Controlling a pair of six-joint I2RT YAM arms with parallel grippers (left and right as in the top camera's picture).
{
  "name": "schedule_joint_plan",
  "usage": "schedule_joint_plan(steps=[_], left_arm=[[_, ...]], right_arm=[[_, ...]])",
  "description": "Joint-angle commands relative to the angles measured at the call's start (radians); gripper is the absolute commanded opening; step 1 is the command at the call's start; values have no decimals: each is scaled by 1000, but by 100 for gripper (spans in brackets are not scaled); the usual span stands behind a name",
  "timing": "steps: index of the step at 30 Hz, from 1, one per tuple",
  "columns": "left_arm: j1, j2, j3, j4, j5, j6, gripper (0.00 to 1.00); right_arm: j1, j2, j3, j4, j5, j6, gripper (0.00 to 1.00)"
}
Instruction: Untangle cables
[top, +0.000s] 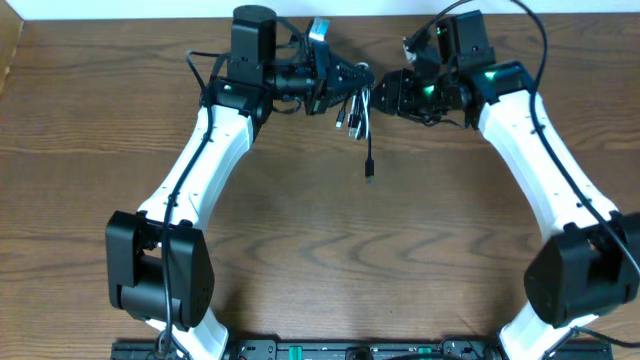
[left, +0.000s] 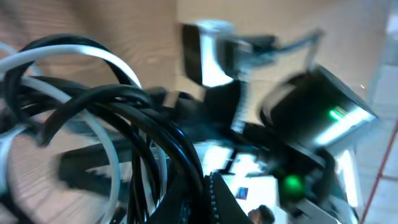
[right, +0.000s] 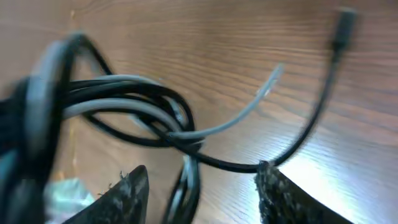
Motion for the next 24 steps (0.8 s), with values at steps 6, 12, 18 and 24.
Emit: schedule_joint_plan(steps=[6, 12, 18, 24], left_arm=[[0, 4, -1, 96, 115, -166, 8], [0, 4, -1, 312, 130, -338, 7], [7, 4, -1, 390, 134, -403, 8], [87, 4, -1, 418, 153, -308, 7]], right_arm=[[9, 42, 2, 120, -155, -60, 59], [27, 90, 1, 185, -215, -37, 57], [26, 113, 1, 184, -167, 24, 45], [-31, 113, 1, -100, 248, 40, 32]])
